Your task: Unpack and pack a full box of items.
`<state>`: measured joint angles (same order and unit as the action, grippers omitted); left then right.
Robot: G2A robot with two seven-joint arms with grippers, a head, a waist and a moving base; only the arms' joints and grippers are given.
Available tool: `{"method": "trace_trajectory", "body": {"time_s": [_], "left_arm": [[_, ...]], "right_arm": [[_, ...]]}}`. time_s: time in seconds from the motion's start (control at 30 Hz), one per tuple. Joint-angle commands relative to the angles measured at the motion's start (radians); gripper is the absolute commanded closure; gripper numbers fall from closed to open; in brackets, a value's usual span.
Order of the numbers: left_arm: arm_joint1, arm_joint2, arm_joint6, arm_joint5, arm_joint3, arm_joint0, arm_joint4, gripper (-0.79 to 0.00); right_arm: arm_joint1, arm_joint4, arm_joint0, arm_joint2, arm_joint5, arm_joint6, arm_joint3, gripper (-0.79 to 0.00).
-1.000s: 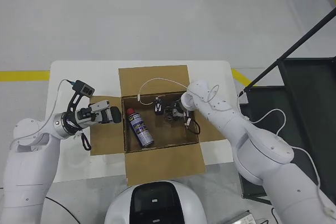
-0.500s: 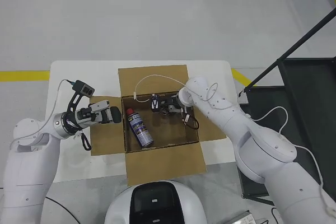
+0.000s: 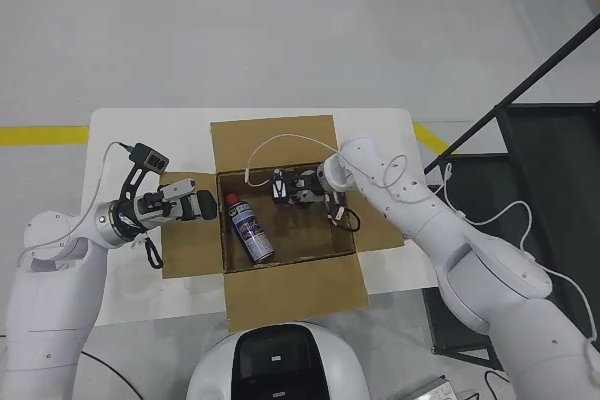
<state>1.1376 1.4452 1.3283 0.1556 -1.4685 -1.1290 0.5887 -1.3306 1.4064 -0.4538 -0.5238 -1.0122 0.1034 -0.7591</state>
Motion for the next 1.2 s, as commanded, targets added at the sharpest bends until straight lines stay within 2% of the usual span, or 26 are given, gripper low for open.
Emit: {"method": "trace_trajectory", "body": {"time_s": [0.0,0.37,0.5,1.17], "left_arm": [[0.0,0.0,0.0,0.0,0.0,0.0,0.0,-0.785],[0.0,0.0,0.0,0.0,0.0,0.0,0.0,-0.785],[0.0,0.0,0.0,0.0,0.0,0.0,0.0,-0.785],[0.0,0.0,0.0,0.0,0.0,0.0,0.0,-0.785]], "right_arm": [[0.024,0.011,-0.02,-0.025,0.0,-0.014,-0.041,0.0],[0.17,0.014,-0.155,-0.151,0.0,-0.116,-0.319,0.0],[0.218,-0.018,-0.193,-0.167,0.0,-0.182,-0.373,0.0],[0.218,-0.026,-0.2,-0.17,0.007,-0.187,-0.374,0.0]]}}
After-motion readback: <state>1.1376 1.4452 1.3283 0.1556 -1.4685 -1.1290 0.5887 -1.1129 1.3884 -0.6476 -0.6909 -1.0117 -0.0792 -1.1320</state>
